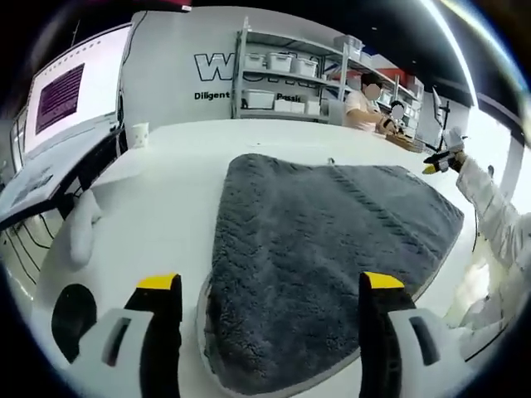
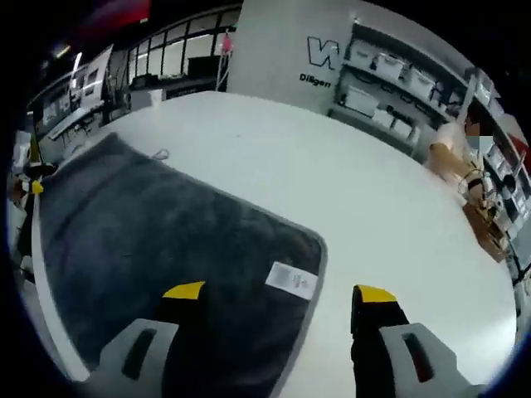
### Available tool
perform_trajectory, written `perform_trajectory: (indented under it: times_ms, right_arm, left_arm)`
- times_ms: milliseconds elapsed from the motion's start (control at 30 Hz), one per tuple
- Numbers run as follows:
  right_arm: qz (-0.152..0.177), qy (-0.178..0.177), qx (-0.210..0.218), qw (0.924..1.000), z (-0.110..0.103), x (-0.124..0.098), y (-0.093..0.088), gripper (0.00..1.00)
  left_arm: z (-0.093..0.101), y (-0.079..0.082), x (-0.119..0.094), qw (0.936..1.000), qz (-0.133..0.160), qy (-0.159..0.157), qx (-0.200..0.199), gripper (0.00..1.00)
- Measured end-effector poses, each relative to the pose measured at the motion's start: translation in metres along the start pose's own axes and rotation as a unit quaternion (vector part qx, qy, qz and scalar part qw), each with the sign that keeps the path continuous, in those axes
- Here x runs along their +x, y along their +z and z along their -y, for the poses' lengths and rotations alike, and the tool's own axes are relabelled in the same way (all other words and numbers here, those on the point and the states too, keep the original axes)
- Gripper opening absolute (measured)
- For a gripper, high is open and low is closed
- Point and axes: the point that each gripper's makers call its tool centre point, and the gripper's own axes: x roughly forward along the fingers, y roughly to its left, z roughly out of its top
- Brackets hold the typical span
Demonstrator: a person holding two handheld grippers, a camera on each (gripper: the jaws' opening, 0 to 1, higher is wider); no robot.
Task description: Open the folded towel by lifting each exposed corner and separating the folded layers until the towel lies flat within the target outline without major curled edges
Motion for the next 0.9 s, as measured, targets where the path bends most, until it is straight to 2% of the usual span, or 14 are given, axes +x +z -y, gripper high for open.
perform_trajectory:
  times_ms: [133,333,500,600,633,700,767,900]
  right_arm:
    - [-0.004,0.02,0.015,0.9997,-0.023,-0.018,-0.015,0.89]
    - [0.002,0.044,0.017,0.9989,-0.055,-0.035,-0.026,0.99]
    - [0.005,0.045,0.015,0.9989,-0.062,-0.04,-0.029,0.99]
    - [0.004,0.053,0.009,0.9985,-0.078,-0.046,-0.034,0.99]
    - [0.005,0.053,-0.001,0.9986,-0.094,-0.053,-0.039,0.99]
    - [0.014,0.059,-0.006,0.9981,-0.116,-0.061,-0.042,0.99]
    - [0.015,0.063,-0.008,0.9979,-0.123,-0.063,-0.044,0.99]
    - [0.031,0.082,-0.009,0.9961,-0.143,-0.069,-0.04,0.99]
  left_arm:
    - [0.0,0.01,0.008,0.9999,0.01,-0.009,-0.009,0.86]
    - [-0.006,0.023,0.019,0.9999,0.013,-0.01,-0.005,0.86]
    - [-0.009,0.026,0.022,0.9998,0.013,-0.01,-0.006,0.84]
    - [-0.014,0.032,0.027,0.9998,0.015,-0.008,-0.003,0.83]
    - [-0.018,0.039,0.036,0.9999,0.014,-0.006,0.0,0.83]
    - [-0.025,0.043,0.048,1.0,0.007,-0.002,0.003,0.83]
    - [-0.027,0.044,0.053,1.0,0.006,-0.003,0.003,0.82]
    - [-0.028,0.045,0.065,0.9999,0.01,-0.012,-0.003,0.74]
